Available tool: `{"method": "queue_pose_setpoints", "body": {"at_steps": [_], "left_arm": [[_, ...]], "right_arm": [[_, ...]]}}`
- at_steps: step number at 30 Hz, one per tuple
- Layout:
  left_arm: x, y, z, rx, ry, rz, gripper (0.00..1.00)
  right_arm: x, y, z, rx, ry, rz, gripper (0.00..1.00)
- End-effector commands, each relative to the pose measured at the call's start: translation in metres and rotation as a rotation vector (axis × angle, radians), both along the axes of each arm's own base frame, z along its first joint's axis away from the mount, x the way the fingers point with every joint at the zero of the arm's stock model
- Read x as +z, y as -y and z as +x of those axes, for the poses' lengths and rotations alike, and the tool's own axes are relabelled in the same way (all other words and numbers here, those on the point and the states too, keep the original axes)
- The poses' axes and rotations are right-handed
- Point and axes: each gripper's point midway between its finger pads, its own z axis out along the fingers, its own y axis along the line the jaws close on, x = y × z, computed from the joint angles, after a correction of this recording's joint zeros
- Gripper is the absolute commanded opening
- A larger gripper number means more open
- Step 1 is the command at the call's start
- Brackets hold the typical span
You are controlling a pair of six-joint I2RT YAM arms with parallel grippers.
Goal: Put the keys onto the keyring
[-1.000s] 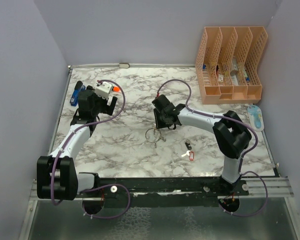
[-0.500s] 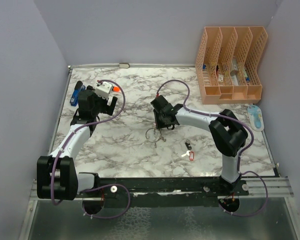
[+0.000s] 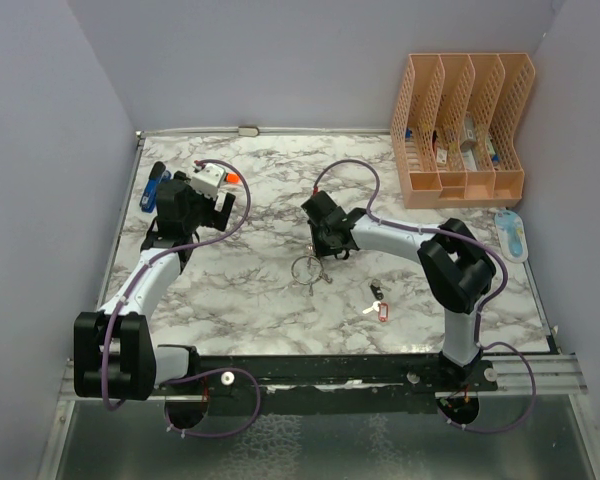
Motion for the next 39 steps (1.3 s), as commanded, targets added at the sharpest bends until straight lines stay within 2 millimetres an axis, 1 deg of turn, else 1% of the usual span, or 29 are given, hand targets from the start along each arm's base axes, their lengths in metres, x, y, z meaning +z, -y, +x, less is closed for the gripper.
{"method": "queue_pose_setpoints", "body": {"at_steps": [1, 4, 8, 10, 12, 16, 18, 21, 23, 25, 27, 30, 33, 36, 38, 39], "left_arm": [[0.002, 0.002, 0.002, -0.01, 0.016, -0.021, 0.97], [0.001, 0.002, 0.002, -0.008, 0.014, -0.021, 0.97], [0.0, 0.002, 0.001, -0.007, 0.012, -0.025, 0.97], [0.001, 0.002, 0.001, -0.005, 0.011, -0.022, 0.97], [0.001, 0.001, 0.002, 0.0, 0.011, -0.02, 0.97], [0.0, 0.001, 0.001, 0.003, 0.006, -0.026, 0.97], [0.0, 0.001, 0.0, 0.006, 0.002, -0.031, 0.97], [-0.001, -0.001, -0.001, 0.013, -0.001, -0.031, 0.97], [-0.002, -0.004, -0.001, 0.02, -0.003, -0.03, 0.97], [-0.001, -0.007, -0.001, 0.028, -0.003, -0.033, 0.97], [-0.002, -0.008, -0.001, 0.034, -0.006, -0.035, 0.97], [-0.004, -0.01, -0.001, 0.04, -0.011, -0.045, 0.97], [-0.008, -0.01, -0.003, 0.038, -0.023, -0.052, 0.97], [-0.011, -0.011, -0.004, 0.038, -0.032, -0.056, 0.96], [-0.013, -0.012, -0.004, 0.041, -0.037, -0.059, 0.96], [-0.013, -0.013, -0.004, 0.041, -0.038, -0.058, 0.96]], "right_arm": [[0.004, 0.004, -0.006, -0.009, 0.005, 0.003, 0.23], [-0.001, 0.004, -0.009, -0.006, -0.008, 0.002, 0.24], [-0.011, 0.002, -0.014, 0.013, -0.038, 0.006, 0.29], [-0.012, -0.001, -0.013, 0.035, -0.036, 0.013, 0.29], [-0.009, -0.006, -0.01, 0.078, -0.017, 0.028, 0.29], [-0.001, -0.022, -0.005, 0.268, 0.025, 0.062, 0.29], [-0.001, -0.029, -0.006, 0.4, 0.022, 0.073, 0.26], [-0.004, -0.043, -0.018, 0.601, -0.03, 0.134, 0.2], [-0.005, -0.051, -0.027, 0.723, -0.045, 0.163, 0.2], [-0.006, -0.052, -0.03, 0.79, -0.041, 0.163, 0.2], [-0.002, -0.052, -0.03, 0.851, -0.006, 0.156, 0.2], [0.008, -0.056, -0.034, 0.977, 0.058, 0.172, 0.24], [0.02, -0.061, -0.034, 1.067, 0.111, 0.182, 0.28], [0.033, -0.061, -0.033, 1.086, 0.139, 0.176, 0.34], [0.045, -0.062, -0.032, 1.066, 0.169, 0.186, 0.4], [0.049, -0.06, -0.03, 1.044, 0.189, 0.18, 0.41]]}}
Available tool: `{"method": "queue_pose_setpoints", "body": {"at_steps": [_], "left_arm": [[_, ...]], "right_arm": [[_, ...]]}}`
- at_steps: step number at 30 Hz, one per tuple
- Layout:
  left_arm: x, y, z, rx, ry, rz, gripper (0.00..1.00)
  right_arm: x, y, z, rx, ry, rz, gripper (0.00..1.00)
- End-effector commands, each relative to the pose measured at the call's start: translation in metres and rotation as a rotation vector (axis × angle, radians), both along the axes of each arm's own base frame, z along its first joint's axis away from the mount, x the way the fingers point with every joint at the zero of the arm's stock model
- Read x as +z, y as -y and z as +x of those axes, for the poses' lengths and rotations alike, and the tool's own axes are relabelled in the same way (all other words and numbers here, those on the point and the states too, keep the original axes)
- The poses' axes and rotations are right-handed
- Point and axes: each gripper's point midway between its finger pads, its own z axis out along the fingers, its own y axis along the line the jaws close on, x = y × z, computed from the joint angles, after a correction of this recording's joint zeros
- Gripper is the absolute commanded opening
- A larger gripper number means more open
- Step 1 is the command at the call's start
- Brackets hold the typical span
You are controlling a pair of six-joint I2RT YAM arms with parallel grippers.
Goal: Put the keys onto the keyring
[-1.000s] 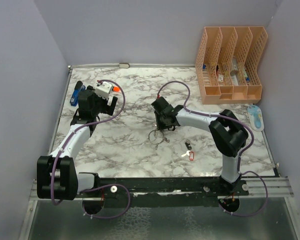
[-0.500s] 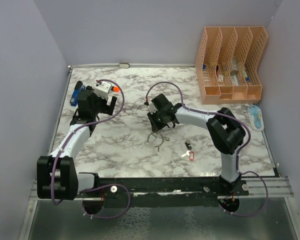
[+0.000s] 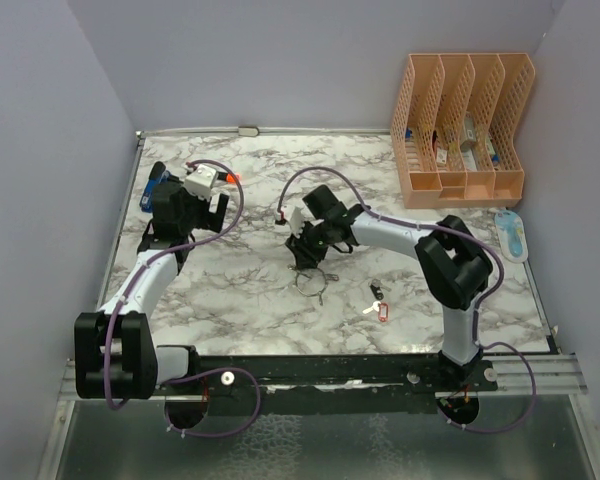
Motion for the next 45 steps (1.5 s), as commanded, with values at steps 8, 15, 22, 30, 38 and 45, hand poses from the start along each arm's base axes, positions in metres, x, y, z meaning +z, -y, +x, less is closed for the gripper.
{"method": "queue_pose_setpoints", "body": {"at_steps": [8, 15, 22, 30, 38, 45], "left_arm": [[-0.007, 0.0, -0.001, -0.01, -0.012, -0.031, 0.96], [-0.008, 0.002, -0.002, -0.018, -0.015, -0.038, 0.96], [-0.011, 0.002, -0.002, -0.019, -0.021, -0.04, 0.96], [-0.011, 0.0, -0.002, -0.015, -0.019, -0.039, 0.96], [-0.011, -0.001, -0.003, -0.011, -0.02, -0.042, 0.96], [-0.011, -0.002, -0.002, -0.011, -0.021, -0.044, 0.96]], "right_arm": [[0.047, 0.018, 0.027, -0.224, 0.188, 0.043, 0.32], [0.028, 0.021, 0.029, -0.317, 0.143, 0.027, 0.28], [0.012, 0.011, 0.017, -0.309, 0.111, 0.014, 0.28], [-0.001, 0.015, 0.016, -0.331, 0.105, -0.016, 0.28], [-0.01, 0.019, 0.015, -0.34, 0.097, -0.045, 0.25], [-0.002, 0.02, 0.015, -0.356, 0.106, -0.027, 0.25]]}}
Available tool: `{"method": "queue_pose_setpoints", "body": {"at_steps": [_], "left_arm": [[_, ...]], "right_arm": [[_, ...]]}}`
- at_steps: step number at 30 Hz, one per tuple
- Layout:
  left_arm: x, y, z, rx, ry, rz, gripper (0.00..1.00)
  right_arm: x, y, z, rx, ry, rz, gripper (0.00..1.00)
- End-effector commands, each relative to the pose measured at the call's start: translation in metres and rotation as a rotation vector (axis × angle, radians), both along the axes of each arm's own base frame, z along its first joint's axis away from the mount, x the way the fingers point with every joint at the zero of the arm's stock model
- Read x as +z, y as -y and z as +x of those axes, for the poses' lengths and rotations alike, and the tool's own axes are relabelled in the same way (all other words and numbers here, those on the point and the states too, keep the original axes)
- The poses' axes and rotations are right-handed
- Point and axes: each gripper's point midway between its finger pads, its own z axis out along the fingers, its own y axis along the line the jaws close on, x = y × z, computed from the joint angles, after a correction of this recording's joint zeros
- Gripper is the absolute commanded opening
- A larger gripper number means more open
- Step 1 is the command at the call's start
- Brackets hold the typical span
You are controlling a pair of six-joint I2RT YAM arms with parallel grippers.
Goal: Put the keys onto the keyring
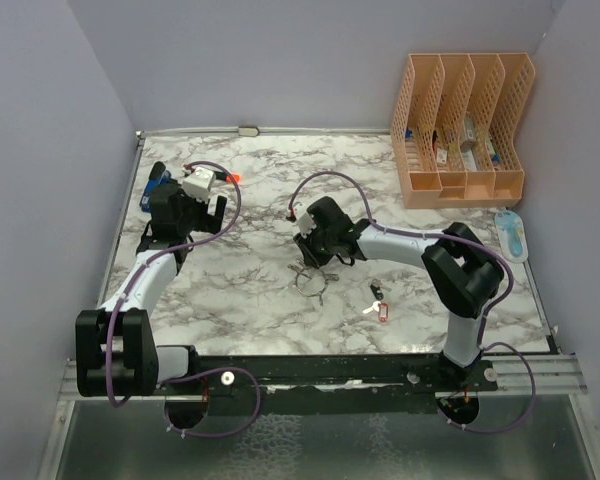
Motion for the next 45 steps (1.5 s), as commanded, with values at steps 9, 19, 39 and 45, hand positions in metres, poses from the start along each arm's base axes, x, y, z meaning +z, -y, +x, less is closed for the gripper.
{"method": "queue_pose_setpoints", "body": {"at_steps": [9, 19, 39, 45], "left_arm": [[-0.001, 0.002, 0.0, -0.014, 0.004, -0.027, 0.96], [-0.001, 0.003, 0.0, -0.02, 0.002, -0.032, 0.96], [-0.001, 0.003, 0.0, -0.022, 0.0, -0.041, 0.96], [-0.001, 0.001, 0.0, -0.017, 0.0, -0.039, 0.96]], "right_arm": [[-0.002, -0.005, -0.004, -0.027, 0.007, 0.007, 0.26], [0.026, -0.005, 0.005, -0.078, 0.069, 0.028, 0.3], [-0.004, -0.009, -0.008, -0.069, 0.015, 0.001, 0.28], [-0.011, -0.005, -0.006, -0.081, 0.018, -0.024, 0.26]]}}
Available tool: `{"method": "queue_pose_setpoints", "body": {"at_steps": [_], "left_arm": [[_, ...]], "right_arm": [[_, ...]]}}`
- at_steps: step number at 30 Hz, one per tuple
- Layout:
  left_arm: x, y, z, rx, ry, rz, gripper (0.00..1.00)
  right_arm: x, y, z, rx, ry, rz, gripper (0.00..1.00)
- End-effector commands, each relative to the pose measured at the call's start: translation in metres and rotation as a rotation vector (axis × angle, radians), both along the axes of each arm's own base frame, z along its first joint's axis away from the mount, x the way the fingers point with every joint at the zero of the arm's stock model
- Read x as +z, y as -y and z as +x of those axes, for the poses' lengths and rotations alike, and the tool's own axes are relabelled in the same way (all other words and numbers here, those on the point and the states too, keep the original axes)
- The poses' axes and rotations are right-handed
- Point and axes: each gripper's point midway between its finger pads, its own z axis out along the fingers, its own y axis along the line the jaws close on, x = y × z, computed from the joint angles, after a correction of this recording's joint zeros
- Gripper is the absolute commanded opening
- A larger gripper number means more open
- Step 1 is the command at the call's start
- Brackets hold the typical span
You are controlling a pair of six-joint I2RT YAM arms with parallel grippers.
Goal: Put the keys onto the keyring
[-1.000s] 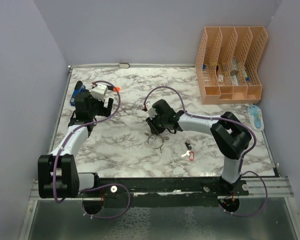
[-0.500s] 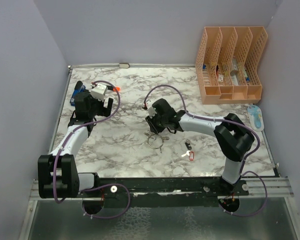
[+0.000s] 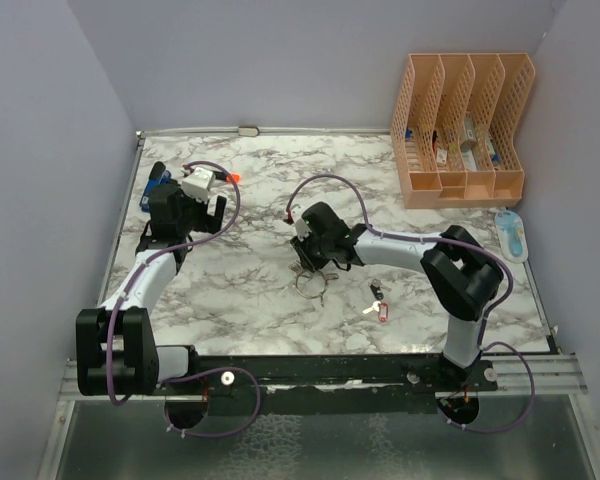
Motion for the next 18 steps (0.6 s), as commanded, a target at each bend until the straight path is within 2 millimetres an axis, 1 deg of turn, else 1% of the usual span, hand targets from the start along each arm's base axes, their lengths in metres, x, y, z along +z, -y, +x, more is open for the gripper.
{"method": "queue_pose_setpoints", "body": {"at_steps": [1, 9, 12, 18], "left_arm": [[0.001, 0.001, 0.001, -0.008, 0.008, -0.022, 0.96], [0.001, 0.0, 0.001, -0.01, 0.008, -0.025, 0.96], [0.001, 0.0, 0.0, -0.009, 0.008, -0.025, 0.96], [0.001, 0.0, 0.0, -0.01, 0.007, -0.027, 0.96]], "right_arm": [[-0.014, 0.003, 0.002, -0.022, 0.008, -0.028, 0.26], [-0.025, 0.013, -0.003, -0.051, 0.0, -0.051, 0.22], [-0.026, 0.017, -0.005, -0.06, 0.001, -0.052, 0.19], [-0.029, 0.021, -0.008, -0.079, -0.003, -0.046, 0.12]]}}
